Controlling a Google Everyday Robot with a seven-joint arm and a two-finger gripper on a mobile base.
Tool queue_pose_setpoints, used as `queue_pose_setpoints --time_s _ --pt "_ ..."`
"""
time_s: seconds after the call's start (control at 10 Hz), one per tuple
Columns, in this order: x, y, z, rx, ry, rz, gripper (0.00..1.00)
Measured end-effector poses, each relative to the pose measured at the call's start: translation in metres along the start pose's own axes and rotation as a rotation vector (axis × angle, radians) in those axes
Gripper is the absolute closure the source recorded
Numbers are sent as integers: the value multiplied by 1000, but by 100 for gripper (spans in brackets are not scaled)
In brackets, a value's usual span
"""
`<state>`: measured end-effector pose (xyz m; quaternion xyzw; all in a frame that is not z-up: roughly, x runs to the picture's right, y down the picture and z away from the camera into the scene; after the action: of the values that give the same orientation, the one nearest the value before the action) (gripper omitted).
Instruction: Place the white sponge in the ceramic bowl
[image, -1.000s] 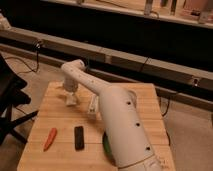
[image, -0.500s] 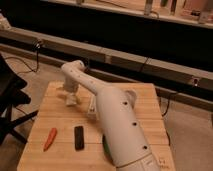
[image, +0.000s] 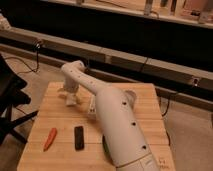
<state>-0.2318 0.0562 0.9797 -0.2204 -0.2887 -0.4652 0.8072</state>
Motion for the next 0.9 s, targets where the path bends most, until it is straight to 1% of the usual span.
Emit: queue_pose_setpoints --time_s 0.1,0.2,0.5,0.6,0.9 --pt "0 0 0 -1 5 0 48" --pt "-1 0 -1 1 10 2 62" --pt "-1 0 -5 0 9 0 94" --pt "-1 0 -5 -1 9 0 100" --pt "0 0 -5 -1 6 -6 100"
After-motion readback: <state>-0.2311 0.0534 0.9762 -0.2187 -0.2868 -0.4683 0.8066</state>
